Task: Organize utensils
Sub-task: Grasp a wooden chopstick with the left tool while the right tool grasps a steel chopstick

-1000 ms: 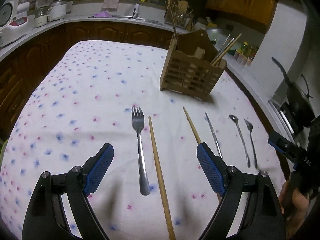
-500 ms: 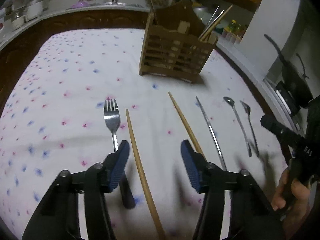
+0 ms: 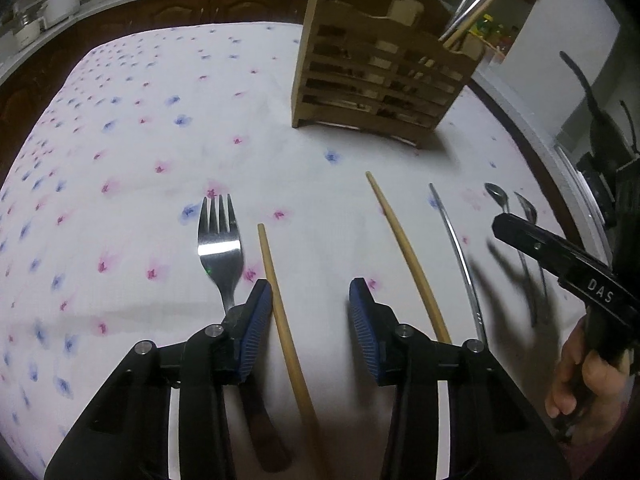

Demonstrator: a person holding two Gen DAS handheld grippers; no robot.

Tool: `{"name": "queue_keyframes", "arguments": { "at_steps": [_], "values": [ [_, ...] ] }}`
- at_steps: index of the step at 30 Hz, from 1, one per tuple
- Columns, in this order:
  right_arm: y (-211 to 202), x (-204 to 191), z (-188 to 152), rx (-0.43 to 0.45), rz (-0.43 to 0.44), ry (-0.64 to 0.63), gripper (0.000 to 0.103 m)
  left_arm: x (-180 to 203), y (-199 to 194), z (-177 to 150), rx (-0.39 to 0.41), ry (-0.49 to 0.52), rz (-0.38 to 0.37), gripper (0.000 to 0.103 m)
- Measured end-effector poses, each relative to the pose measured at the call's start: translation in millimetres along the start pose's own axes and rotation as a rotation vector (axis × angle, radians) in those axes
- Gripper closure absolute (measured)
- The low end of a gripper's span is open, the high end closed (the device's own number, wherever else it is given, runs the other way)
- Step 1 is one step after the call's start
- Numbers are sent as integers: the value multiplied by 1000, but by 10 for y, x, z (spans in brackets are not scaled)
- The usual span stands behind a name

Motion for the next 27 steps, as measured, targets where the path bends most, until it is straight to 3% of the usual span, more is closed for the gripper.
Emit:
{"name": "queue_keyframes", "arguments": {
  "at_steps": [6,13,20,22,23,27],
  "values": [
    [317,19,93,-63,-48,-32,72,-10,90,65,-10,-3,16,69],
    [541,-27,157,-108,-105,-93,73,24,149,154,-16,15,21,69],
    [607,-133,132,-144,-179,-210,79,34,200,187,4,51,75,97],
    [596,-119,133,-142,-181,-208,84,24,201,184,11,50,69,97],
    [599,-125,141,-142,-179,-201,93,32,200,181,13,55,74,97],
    [574,-75,157,-135,-138,-145,97,40,189,177,9,41,55,98]
  ]
}}
Point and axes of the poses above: each gripper's, at about its wrist camera, not at the fingertips, and y roughly the way its jaws point, x to its right, z to its top, the point moved 3 cm from there along y, roughly the way its jaws point, and after that the axes turned 6 degrees about z, right-handed, at the moved point
